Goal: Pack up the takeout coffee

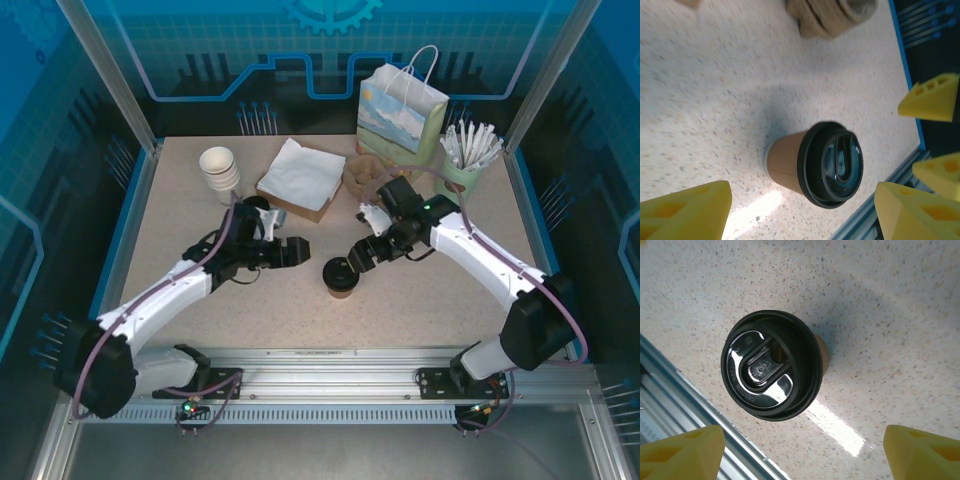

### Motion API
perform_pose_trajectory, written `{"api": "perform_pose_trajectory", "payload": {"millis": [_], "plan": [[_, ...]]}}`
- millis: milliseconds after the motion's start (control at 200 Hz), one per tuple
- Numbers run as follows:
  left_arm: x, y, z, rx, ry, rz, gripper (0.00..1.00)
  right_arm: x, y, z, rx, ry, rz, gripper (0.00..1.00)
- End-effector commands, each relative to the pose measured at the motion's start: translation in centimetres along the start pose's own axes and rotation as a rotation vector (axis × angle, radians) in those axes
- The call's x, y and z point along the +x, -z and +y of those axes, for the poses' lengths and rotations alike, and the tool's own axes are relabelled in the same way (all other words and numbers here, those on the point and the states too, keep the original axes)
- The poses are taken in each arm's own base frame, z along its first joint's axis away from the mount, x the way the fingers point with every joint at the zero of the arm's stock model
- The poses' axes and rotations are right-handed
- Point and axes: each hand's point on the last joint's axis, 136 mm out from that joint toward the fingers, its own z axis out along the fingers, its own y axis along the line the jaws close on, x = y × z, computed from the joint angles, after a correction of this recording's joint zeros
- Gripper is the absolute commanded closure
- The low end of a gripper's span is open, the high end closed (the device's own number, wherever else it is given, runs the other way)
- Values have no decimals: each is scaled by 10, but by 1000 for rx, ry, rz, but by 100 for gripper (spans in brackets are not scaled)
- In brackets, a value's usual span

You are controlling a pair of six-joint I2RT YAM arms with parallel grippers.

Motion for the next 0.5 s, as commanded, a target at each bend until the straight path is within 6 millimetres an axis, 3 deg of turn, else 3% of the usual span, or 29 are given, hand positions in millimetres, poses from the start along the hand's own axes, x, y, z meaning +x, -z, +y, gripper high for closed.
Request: {"api": "perform_pose_trajectory", "payload": {"millis": [0, 190, 495], "plan": [[3, -20, -16, 64, -27, 38, 23, -4, -14, 12, -204, -62, -39, 18], [22, -49, -13, 71, -19, 138, 24, 5, -35, 5, -258, -110, -12, 19], [29, -64, -13, 91, -8, 187, 27, 12, -55, -11, -238, -147, 23, 27]]}}
